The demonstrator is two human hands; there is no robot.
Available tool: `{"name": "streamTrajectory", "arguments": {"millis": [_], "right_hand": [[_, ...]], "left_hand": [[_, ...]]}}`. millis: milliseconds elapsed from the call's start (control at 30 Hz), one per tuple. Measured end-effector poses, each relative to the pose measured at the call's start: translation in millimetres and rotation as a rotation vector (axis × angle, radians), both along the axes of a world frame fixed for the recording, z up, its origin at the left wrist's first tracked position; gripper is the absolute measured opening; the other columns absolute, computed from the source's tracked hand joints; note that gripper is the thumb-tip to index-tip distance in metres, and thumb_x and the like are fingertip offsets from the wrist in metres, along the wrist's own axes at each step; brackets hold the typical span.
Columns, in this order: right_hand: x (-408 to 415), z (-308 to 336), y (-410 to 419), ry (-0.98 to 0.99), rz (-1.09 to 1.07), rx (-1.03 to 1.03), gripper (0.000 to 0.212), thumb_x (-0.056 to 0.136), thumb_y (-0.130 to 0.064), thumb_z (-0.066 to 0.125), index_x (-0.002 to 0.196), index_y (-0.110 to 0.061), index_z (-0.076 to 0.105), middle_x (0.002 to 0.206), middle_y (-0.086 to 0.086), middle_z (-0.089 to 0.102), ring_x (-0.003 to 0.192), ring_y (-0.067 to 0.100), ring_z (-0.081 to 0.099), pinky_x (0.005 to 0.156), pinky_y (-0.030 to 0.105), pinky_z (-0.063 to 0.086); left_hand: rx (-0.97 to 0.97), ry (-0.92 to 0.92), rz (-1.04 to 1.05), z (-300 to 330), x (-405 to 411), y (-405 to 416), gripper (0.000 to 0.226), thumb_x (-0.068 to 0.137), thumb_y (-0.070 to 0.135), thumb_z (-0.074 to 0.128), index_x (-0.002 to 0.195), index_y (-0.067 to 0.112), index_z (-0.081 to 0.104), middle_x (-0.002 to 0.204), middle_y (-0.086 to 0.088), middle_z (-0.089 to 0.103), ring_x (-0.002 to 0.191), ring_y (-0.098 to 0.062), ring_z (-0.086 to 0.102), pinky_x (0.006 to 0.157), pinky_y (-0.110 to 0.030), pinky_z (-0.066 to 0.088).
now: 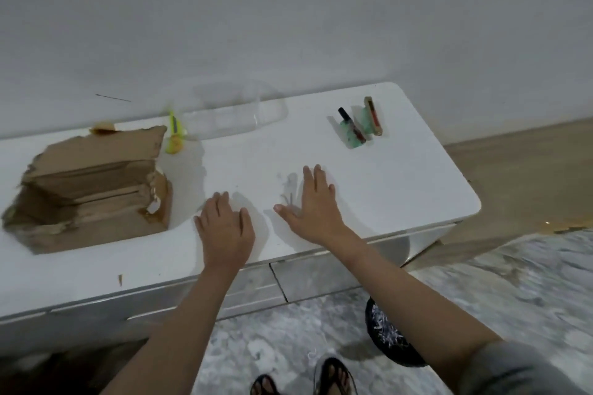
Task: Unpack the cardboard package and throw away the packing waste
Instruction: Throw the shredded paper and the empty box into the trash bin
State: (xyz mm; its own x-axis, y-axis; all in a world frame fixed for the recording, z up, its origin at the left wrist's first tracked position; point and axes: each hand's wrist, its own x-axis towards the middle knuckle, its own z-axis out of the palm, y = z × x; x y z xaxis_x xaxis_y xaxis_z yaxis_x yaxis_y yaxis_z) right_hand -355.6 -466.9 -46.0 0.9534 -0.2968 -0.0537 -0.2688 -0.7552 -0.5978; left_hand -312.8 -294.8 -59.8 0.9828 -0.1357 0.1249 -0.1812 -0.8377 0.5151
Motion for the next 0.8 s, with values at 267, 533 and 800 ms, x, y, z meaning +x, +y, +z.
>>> {"name": "streamTrajectory", "arguments": {"millis": [267, 533, 800], "right_hand": [[83, -4, 19, -0.074, 0.281, -0.09, 0.067, 0.088, -0.046, 0.057, 0.137, -0.002, 0.042, 0.148, 0.017, 0.034, 0.139, 0.032, 0.026, 0.114, 0.045, 0.017], [81, -9, 17, -0.346, 0.185, -0.243, 0.047, 0.075, -0.023, 0.075, 0.045, -0.012, 0.041, 0.045, 0.003, 0.041, 0.04, 0.021, 0.043, 0.039, 0.019, 0.024], [69, -4, 14, -0.369, 0.092, -0.189, 0.056, 0.088, -0.037, 0.044, 0.041, -0.017, 0.022, 0.034, -0.005, 0.019, 0.029, 0.018, 0.023, 0.042, 0.013, 0.008]], "left_hand": [[0.042, -0.026, 0.015, 0, 4, -3, 0.06, 0.083, 0.03, 0.028, 0.13, -0.003, 0.046, 0.129, -0.021, 0.053, 0.121, -0.038, 0.046, 0.104, -0.05, 0.033], [0.042, -0.015, 0.023, 1, 5, -3, 0.06, 0.083, 0.03, 0.027, 0.129, -0.002, 0.045, 0.128, -0.02, 0.053, 0.118, -0.037, 0.047, 0.102, -0.051, 0.036], [0.038, -0.03, 0.015, 2, 5, -3, 0.058, 0.083, 0.029, 0.027, 0.128, -0.003, 0.047, 0.126, -0.02, 0.054, 0.116, -0.036, 0.049, 0.1, -0.047, 0.037]]}}
